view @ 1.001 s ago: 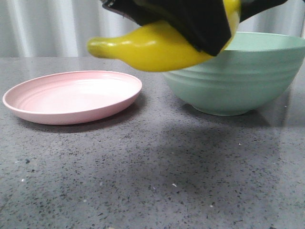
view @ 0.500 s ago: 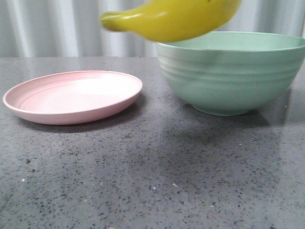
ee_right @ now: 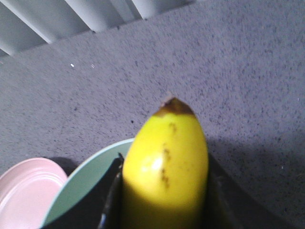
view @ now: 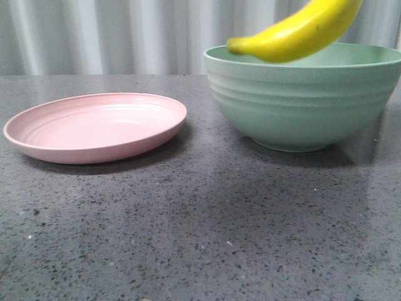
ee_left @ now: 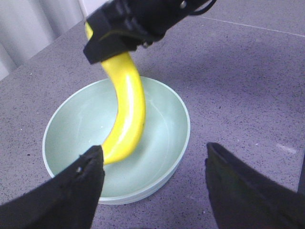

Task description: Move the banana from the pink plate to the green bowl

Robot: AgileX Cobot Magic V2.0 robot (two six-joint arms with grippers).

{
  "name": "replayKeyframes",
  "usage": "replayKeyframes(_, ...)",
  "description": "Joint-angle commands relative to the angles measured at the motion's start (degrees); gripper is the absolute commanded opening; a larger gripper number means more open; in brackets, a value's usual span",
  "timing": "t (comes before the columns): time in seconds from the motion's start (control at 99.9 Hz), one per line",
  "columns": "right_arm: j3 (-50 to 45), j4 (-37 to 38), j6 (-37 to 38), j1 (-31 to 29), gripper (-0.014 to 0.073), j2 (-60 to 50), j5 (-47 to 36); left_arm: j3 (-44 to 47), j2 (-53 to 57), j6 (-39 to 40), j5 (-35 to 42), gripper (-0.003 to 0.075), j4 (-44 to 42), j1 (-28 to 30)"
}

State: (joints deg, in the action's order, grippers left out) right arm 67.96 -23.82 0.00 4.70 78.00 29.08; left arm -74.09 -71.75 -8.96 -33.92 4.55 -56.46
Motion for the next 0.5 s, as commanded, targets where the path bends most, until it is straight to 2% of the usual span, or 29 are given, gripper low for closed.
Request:
replayKeyframes(0.0,2.2,-0.1,-0.7,-0.4,0.0125,-0.3,-4.1,-2.0,1.6,0.2,4.4,0.0429,0.9,0.0)
replayKeyframes(0.16,2.2,-0.1,-0.8,-0.3,0.0364,0.2,-4.3,-2.0,1.5,0.2,4.4,0.0429,0.9,0.0)
replayKeyframes(0.21,2.2,-0.1,-0.8,-0.3,0.0408,0.2,-4.4,-2.0,1.5,0.2,4.4,0.0429,0.9,0.0)
replayKeyframes(0.49,2.2,0.1,-0.8,-0.3,0.0419,-0.5,-3.8,-2.0,1.5,0.2,4.4,0.0429,1.0,0.0)
